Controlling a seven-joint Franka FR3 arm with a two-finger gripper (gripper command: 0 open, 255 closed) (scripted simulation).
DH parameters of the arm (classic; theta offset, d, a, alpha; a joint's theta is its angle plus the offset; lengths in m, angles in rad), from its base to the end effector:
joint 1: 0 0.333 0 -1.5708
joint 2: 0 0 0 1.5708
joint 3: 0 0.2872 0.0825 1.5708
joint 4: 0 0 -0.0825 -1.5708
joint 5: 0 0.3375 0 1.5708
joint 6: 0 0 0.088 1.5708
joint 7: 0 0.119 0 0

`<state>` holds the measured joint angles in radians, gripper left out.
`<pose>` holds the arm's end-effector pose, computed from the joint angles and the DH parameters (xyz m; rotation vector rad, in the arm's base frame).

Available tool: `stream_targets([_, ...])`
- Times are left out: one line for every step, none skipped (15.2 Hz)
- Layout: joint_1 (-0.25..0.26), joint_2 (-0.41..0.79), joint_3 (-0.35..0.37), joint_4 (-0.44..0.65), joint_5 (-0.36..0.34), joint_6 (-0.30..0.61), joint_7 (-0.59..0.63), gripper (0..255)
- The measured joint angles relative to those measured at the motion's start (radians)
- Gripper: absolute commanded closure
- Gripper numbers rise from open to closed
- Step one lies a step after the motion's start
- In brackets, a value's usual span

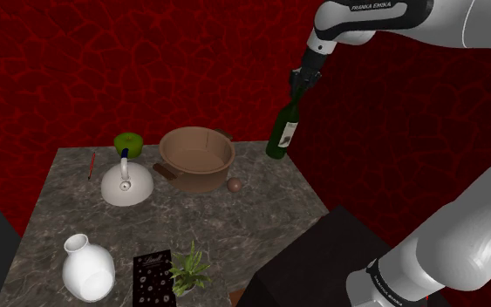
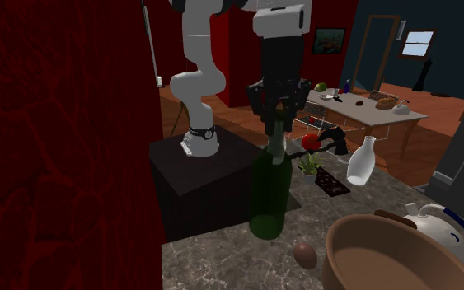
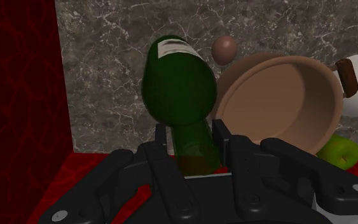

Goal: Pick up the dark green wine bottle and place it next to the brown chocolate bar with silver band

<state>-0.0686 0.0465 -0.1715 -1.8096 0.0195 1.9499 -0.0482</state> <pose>0.5266 -0.1260 0.4904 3.1196 -0.3094 0.1491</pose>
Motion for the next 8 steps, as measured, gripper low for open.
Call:
stream_targets([0.0, 0.002, 0.0, 0.017, 0.0, -0.015, 0.0, 255])
stream_targets([0.0, 0.003, 0.0, 0.033, 0.0, -0.03, 0.001, 255])
stream_targets([0.0, 0.0, 0.0, 0.044, 0.0, -0.044, 0.001, 255])
stream_targets([0.0, -0.002, 0.0, 0.052, -0.001, -0.054, 0.001, 255])
stream_targets([0.0, -0.003, 0.0, 0.064, -0.001, -0.067, 0.001, 255])
stream_targets([0.001, -0.002, 0.001, 0.078, -0.001, -0.079, 0.003, 255])
stream_targets([0.001, -0.002, 0.001, 0.092, -0.001, -0.094, 0.004, 255])
stream_targets([0.0, 0.003, 0.0, 0.112, 0.0, -0.11, 0.003, 255])
